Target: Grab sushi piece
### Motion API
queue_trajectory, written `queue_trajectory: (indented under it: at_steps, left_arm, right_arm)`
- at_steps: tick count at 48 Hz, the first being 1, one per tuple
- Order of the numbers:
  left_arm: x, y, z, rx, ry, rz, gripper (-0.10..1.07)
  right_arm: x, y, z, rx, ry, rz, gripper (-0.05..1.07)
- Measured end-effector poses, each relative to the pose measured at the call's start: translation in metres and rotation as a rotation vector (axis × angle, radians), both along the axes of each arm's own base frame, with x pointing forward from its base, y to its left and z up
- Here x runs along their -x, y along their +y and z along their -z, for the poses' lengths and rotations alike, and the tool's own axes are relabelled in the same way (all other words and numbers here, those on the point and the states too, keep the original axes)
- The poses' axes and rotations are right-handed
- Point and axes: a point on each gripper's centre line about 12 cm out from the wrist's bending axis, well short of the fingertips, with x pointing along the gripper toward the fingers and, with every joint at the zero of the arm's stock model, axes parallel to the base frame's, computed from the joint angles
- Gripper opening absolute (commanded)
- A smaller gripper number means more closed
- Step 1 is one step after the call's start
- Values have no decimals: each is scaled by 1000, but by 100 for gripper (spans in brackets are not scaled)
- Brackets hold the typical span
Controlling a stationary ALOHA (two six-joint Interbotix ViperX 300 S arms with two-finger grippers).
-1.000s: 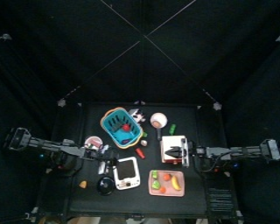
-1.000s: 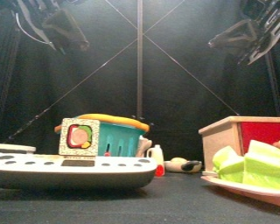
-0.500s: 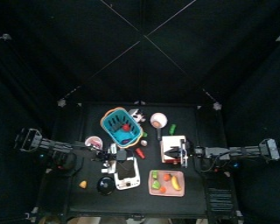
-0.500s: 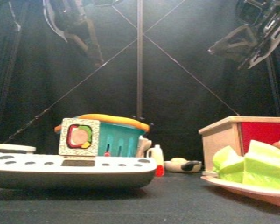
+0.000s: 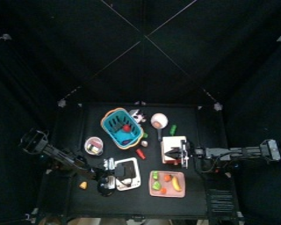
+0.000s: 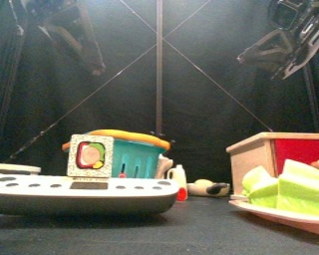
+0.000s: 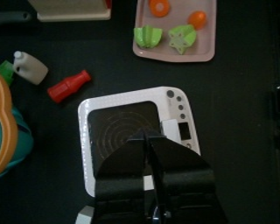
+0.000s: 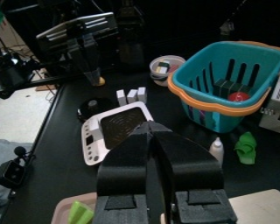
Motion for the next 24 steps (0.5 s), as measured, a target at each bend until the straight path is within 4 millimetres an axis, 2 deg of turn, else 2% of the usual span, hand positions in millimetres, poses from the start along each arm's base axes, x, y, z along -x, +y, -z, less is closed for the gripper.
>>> queue_trajectory:
  at_steps: [4, 12, 24]
  left_arm:
    - [-4, -8, 9, 24, 2, 20, 74]
    - [-10, -21, 26, 66, 19, 61, 75]
    - [-14, -25, 50, 62, 74, 62, 75]
  right_arm:
    - [-1, 0, 3, -2, 11, -1, 3]
    - [-4, 0, 8, -2, 32, -1, 4]
    - [-6, 1, 13, -2, 57, -3, 3]
